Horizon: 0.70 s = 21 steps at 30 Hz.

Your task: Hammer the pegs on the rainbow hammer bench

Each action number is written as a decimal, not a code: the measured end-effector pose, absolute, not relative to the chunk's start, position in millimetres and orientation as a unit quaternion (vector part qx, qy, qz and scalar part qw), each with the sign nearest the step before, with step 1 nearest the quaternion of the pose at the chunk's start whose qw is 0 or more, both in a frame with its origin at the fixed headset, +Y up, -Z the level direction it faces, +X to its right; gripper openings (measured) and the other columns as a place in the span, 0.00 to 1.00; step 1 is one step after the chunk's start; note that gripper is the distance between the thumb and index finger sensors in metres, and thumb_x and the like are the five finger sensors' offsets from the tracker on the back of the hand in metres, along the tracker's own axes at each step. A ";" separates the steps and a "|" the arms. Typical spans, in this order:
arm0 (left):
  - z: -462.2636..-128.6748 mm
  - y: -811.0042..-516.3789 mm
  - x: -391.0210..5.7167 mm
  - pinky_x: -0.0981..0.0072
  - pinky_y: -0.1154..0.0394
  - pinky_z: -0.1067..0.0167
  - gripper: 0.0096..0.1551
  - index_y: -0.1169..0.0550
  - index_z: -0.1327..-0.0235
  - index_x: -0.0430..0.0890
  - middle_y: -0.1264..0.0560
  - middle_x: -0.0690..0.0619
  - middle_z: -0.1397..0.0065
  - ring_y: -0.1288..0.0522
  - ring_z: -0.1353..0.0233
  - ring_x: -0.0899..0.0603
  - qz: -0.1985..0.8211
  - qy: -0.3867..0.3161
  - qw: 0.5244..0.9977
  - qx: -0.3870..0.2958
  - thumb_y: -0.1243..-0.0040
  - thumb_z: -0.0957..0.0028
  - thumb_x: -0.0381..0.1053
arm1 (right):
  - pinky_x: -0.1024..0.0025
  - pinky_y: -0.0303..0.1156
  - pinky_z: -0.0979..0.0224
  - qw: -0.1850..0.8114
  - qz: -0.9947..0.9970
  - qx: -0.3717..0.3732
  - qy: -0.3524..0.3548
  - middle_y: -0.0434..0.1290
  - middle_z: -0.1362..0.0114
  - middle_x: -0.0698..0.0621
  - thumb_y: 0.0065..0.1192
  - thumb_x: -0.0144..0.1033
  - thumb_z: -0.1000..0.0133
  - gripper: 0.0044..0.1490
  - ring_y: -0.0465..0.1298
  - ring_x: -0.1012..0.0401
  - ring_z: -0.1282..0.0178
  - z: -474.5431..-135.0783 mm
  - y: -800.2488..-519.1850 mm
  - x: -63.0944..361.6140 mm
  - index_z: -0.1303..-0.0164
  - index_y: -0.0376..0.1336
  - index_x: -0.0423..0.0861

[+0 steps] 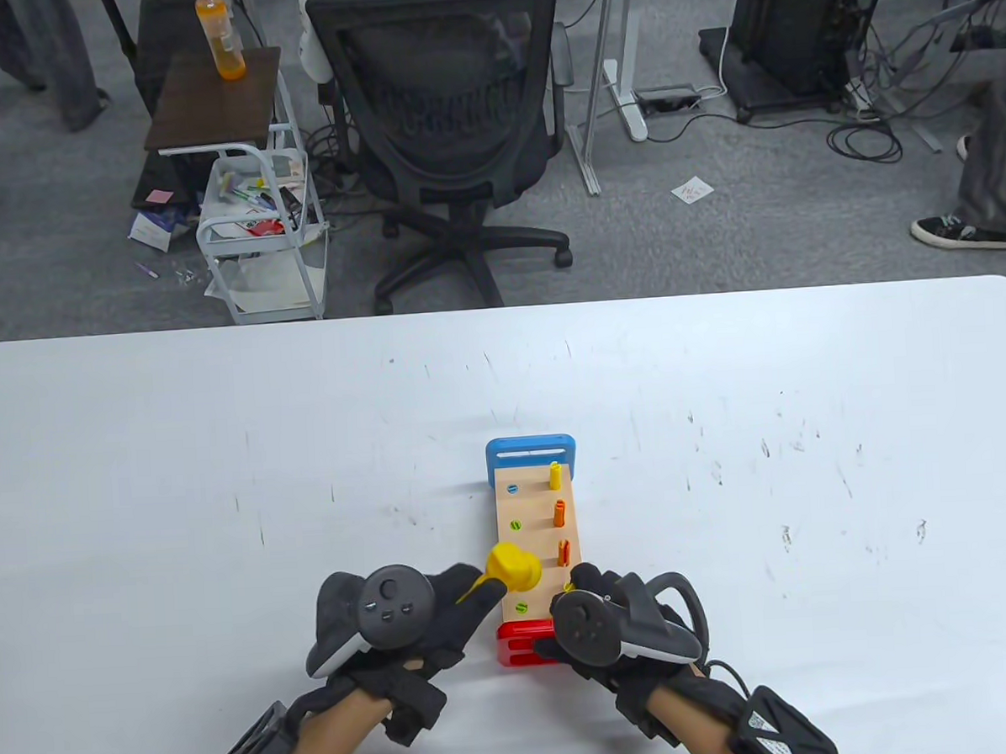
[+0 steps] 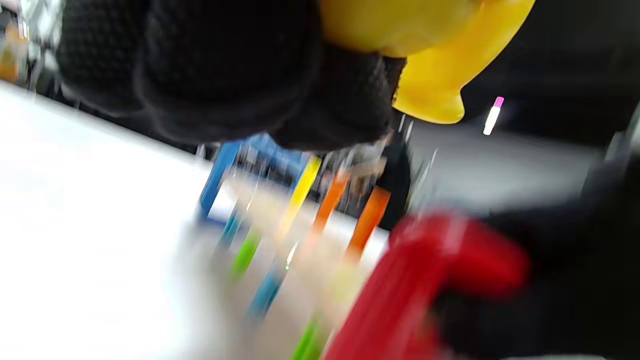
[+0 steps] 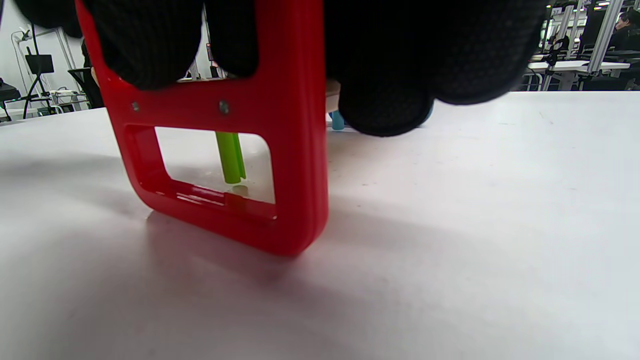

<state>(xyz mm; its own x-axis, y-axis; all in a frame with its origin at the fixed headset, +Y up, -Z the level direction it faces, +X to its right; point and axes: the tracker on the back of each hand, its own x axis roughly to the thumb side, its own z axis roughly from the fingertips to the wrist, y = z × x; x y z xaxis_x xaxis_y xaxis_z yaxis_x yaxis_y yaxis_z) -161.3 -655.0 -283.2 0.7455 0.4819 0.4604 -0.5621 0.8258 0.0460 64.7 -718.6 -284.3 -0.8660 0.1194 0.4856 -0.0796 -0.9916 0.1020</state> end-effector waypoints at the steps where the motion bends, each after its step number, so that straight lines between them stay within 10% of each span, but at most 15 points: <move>1: -281.0 -646.8 -162.2 0.51 0.15 0.55 0.45 0.15 0.43 0.47 0.10 0.48 0.61 0.13 0.68 0.48 0.298 -0.226 0.920 0.120 0.63 0.44 0.76 | 0.43 0.75 0.38 0.051 0.965 0.254 0.040 0.68 0.33 0.35 0.61 0.55 0.40 0.23 0.78 0.44 0.44 -284.4 -718.5 64.6 0.55 0.69 0.44; 9: -259.9 -617.4 -166.6 0.50 0.16 0.50 0.45 0.19 0.38 0.48 0.11 0.49 0.55 0.13 0.63 0.47 0.371 -0.251 0.869 0.210 0.64 0.44 0.77 | 0.43 0.75 0.38 0.052 0.965 0.254 0.040 0.68 0.33 0.35 0.61 0.55 0.40 0.24 0.78 0.44 0.44 -284.2 -718.6 64.6 0.55 0.69 0.44; 21: -263.1 -660.9 -143.2 0.41 0.23 0.39 0.42 0.31 0.24 0.43 0.18 0.45 0.40 0.17 0.48 0.41 0.392 -0.258 0.875 0.118 0.68 0.39 0.69 | 0.38 0.71 0.34 0.102 0.957 0.258 0.079 0.65 0.25 0.31 0.59 0.59 0.40 0.36 0.75 0.37 0.35 -282.7 -710.0 74.7 0.30 0.64 0.45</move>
<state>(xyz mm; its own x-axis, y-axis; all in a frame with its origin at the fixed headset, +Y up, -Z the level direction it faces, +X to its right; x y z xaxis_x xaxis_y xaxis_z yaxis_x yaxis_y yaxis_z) -143.2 -660.9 -263.1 0.5584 0.6255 0.5449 -0.7475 0.6642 0.0036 74.7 -710.0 -282.7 -0.8459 0.2356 0.4784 -0.1542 -0.9668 0.2036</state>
